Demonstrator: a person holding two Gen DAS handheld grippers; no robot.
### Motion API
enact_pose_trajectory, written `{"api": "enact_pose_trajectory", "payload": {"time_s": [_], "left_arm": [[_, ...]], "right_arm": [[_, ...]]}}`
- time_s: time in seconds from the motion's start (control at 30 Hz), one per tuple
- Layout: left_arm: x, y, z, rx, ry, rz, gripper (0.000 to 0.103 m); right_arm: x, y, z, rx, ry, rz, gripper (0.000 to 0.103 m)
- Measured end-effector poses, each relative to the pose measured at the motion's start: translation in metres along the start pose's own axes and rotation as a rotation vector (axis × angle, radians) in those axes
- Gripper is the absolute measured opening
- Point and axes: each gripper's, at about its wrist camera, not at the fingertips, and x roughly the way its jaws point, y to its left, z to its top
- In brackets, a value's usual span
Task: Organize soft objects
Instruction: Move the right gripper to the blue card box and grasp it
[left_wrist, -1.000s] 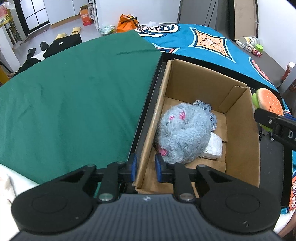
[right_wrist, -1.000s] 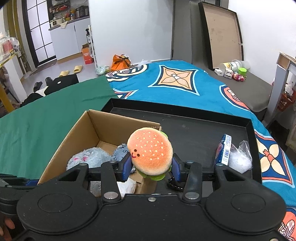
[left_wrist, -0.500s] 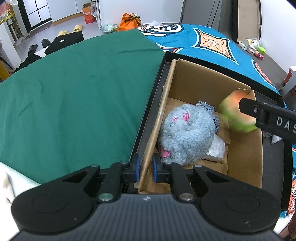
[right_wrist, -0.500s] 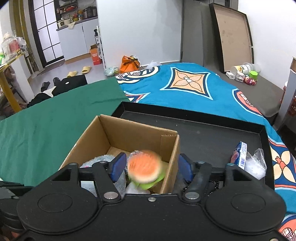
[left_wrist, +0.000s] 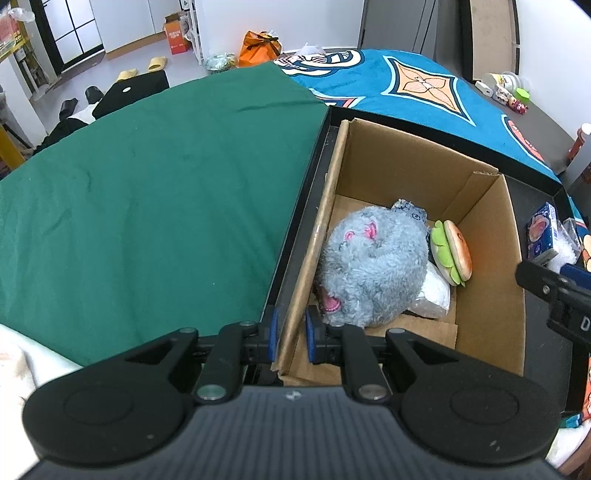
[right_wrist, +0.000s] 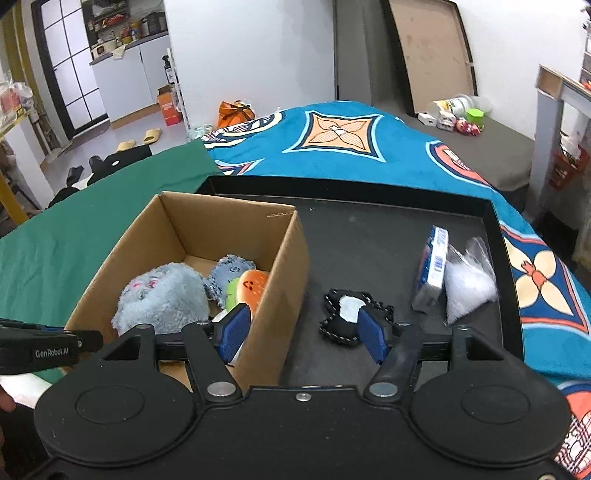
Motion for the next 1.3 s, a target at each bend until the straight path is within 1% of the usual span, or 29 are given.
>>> {"api": "enact_pose_trajectory", "payload": {"time_s": [0.1, 0.47, 0.53, 0.6, 0.67, 0.8, 1.07, 1.3], "left_arm": [[-0.001, -0.002, -0.001, 0.008, 0.001, 0.016, 0.017], [-0.003, -0.010, -0.002, 0.044, 0.002, 0.072, 0.019], [-0.005, -0.012, -0.002, 0.050, -0.011, 0.079, 0.024], [-0.007, -0.015, -0.002, 0.058, -0.022, 0.096, 0.036], [-0.008, -0.017, -0.002, 0.071, -0.028, 0.111, 0.043], [-0.007, -0.022, -0.002, 0.099, -0.024, 0.138, 0.050], [-0.004, -0.031, -0.002, 0.130, -0.022, 0.188, 0.054], [0.001, -0.037, -0.001, 0.160, -0.002, 0.222, 0.055]], "right_arm": [[-0.002, -0.008, -0.004, 0.020, -0.005, 0.012, 0.065], [-0.003, -0.035, -0.006, 0.065, -0.019, 0.006, 0.065], [-0.001, -0.042, -0.006, 0.078, -0.021, 0.002, 0.065], [0.000, -0.050, -0.006, 0.090, -0.026, -0.004, 0.065], [0.001, -0.059, -0.006, 0.099, -0.032, -0.015, 0.065], [0.005, -0.076, -0.005, 0.124, -0.039, -0.029, 0.064], [0.020, -0.096, 0.000, 0.139, -0.047, -0.036, 0.061], [0.041, -0.105, 0.002, 0.153, -0.027, -0.046, 0.057]]}}
